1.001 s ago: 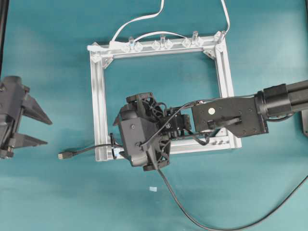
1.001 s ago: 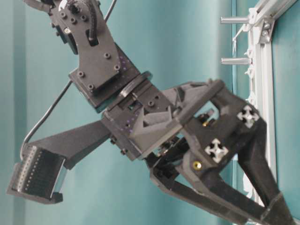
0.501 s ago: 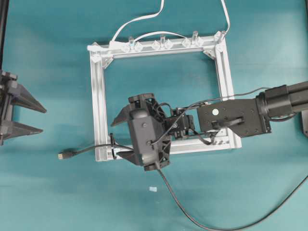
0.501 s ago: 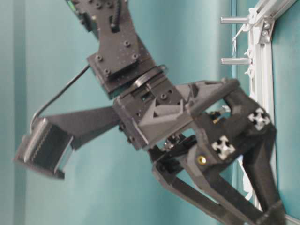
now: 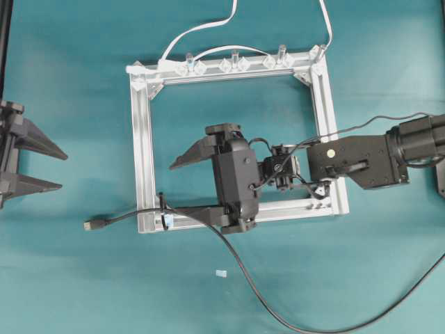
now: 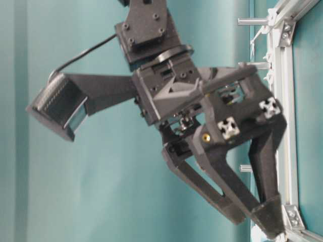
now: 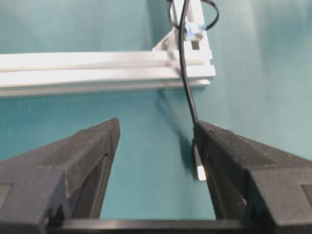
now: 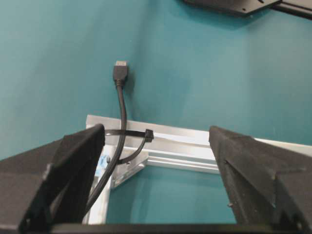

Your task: Insert the wire through the string loop located on the left side.

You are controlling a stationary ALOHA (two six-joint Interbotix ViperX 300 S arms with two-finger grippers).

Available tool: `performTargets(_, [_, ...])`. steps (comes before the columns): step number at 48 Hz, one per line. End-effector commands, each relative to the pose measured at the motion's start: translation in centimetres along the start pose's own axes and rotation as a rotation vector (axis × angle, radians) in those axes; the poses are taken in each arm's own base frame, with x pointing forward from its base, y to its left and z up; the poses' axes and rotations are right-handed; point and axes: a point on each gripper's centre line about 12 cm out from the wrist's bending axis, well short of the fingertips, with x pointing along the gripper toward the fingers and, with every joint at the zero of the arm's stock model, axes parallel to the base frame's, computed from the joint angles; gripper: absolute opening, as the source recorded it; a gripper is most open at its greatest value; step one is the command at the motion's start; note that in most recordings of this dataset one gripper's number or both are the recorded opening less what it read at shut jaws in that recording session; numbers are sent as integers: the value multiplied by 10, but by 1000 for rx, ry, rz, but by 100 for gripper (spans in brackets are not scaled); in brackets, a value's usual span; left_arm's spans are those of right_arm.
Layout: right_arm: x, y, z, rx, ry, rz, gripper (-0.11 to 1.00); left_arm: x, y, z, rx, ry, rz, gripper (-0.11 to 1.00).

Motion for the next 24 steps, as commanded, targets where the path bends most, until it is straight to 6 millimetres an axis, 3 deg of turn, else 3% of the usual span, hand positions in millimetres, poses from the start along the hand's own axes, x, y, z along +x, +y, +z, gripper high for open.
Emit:
performTargets(1, [-7,-1,21,5,-61,-2,89,0,0,4,25,-20,3,64])
performTargets(24, [-9,-8,16,9,-49,-17,89,1,1,3,78,-37,3,64])
